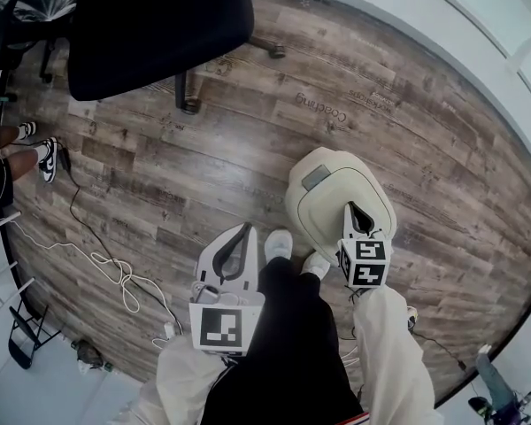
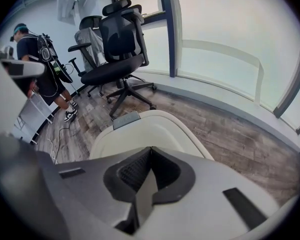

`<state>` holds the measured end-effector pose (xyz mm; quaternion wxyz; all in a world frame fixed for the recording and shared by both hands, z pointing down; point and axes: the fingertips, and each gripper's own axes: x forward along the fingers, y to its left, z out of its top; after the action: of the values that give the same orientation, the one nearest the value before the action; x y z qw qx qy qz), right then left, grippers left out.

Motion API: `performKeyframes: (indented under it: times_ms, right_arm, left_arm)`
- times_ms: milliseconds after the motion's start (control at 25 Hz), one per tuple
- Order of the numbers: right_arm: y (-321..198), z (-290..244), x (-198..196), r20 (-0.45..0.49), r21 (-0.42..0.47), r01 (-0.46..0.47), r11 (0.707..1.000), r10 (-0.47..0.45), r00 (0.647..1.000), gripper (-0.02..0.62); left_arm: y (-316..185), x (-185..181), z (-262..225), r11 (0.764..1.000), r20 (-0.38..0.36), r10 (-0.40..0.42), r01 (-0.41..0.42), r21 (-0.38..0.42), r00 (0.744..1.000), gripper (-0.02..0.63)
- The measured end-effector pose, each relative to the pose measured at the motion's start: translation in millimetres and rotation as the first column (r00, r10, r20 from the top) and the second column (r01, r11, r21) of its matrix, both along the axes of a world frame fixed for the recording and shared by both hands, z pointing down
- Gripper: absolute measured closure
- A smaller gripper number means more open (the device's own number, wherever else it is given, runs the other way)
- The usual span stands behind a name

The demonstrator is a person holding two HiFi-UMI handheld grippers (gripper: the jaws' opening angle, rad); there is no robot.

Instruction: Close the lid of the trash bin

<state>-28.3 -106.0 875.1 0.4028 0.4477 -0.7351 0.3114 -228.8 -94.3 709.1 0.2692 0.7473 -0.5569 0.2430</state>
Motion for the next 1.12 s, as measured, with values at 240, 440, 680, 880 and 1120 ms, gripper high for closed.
performKeyframes:
  times_ms: [240,440,680,880,1120]
  right_arm:
    - [-1,2,-1,-0.011,0.004,0.000,1.000,0.000,1.000,0.571]
    - [-1,4,0,-0.016,0.006,-0.007,1.000,0.008,1.000,0.571]
    - [-2,0,1,-0.016,-0.057,-0.074,0.996,0.073,0.997,0.572]
    - [11,-29,8,0.042,-0.068,-0.143,0.987,0.146,0.988,0.572]
    - [42,-90,45,0.073,-0.048,-0.189,0.981,0.192,0.979,0.572]
  left_arm:
    - [0,-4,4,1.000,-0.011,-0.009,0.009,-0.009,1.000,0.601]
    - [0,-8,6,1.000,-0.007,-0.009,0.009,-0.004,1.000,0.601]
    - [2,-13,-2,1.000,0.006,-0.008,0.008,-0.005,1.000,0.601]
    - [2,-1,-25,1.000,0.026,0.006,-0.006,0.005,1.000,0.601]
    - [3,32,-67,0.997,0.032,0.039,-0.041,0.061,0.999,0.601]
